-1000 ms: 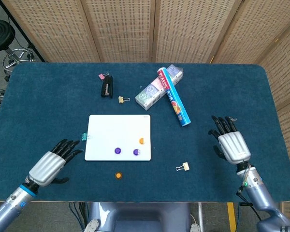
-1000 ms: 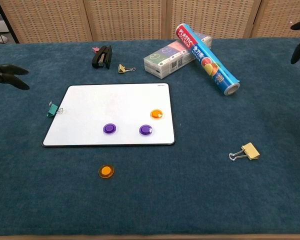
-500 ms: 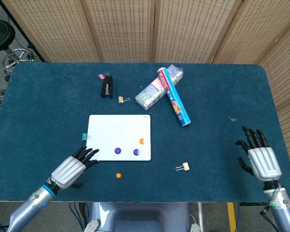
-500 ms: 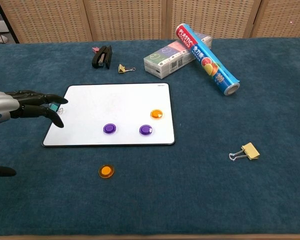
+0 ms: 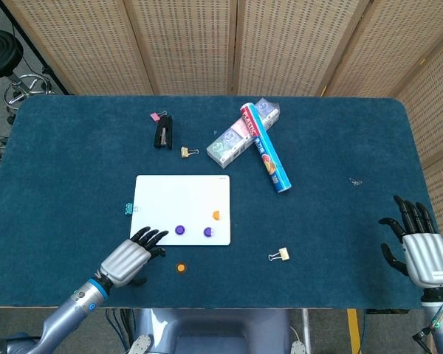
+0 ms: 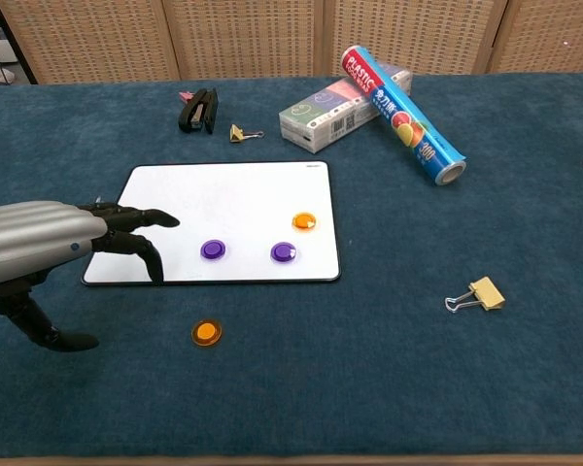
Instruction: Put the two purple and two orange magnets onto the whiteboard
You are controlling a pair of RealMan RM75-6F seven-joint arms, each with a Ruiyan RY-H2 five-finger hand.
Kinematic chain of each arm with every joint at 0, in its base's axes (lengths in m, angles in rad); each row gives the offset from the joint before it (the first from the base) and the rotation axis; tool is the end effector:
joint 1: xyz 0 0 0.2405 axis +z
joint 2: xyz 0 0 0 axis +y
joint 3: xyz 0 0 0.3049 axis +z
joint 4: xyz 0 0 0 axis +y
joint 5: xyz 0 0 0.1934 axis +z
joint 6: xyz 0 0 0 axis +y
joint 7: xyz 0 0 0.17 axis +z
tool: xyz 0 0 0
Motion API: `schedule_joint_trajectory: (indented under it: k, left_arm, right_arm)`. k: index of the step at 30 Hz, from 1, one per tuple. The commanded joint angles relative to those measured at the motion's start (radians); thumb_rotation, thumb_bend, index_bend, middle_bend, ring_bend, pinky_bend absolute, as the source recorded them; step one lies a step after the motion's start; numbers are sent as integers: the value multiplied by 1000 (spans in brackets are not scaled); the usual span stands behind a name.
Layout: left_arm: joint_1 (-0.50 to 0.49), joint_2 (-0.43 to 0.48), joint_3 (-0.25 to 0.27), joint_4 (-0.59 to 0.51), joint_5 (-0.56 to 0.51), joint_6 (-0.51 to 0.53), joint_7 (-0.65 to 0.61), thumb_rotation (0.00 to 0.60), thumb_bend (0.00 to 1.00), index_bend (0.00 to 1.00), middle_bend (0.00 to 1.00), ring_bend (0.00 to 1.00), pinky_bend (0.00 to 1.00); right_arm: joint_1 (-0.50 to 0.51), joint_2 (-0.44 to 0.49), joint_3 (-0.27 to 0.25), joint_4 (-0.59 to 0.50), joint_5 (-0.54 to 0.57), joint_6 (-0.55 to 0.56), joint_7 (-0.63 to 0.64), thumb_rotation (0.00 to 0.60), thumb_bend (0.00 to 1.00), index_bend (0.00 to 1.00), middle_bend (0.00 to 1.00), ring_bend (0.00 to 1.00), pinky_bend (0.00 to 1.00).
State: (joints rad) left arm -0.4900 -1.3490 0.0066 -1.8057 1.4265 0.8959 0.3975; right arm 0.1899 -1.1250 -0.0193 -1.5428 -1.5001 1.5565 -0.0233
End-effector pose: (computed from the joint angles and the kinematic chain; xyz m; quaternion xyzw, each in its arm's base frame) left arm -0.2151 0.2614 0.0069 -0.8256 -0.3661 -0.2994 0.3079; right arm -0.3385 -0.2338 0.2003 0.6263 -0.3266 0.3955 0.5871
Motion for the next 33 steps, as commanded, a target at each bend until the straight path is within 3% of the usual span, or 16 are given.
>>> schedule_joint_trajectory:
  k: [1, 14, 33]
  left_arm:
    - [-25, -38, -10, 5, -44, -21, 48, 600, 212, 335, 0, 0, 0]
    - [-97, -161, -17, 58, -141, -46, 178, 600, 225, 359, 0, 0, 0]
    - [-151, -227, -9, 86, -223, -15, 246, 600, 225, 395, 0, 0, 0]
  right_arm:
    - [-5, 5, 5, -4, -7, -4, 7, 600, 401, 308, 0, 0, 0]
    - [-18, 11, 26, -7, -18, -34, 22, 600, 402, 308, 0, 0, 0]
    - [-29, 16, 52, -6, -20, -63, 42, 600, 401, 312, 0, 0, 0]
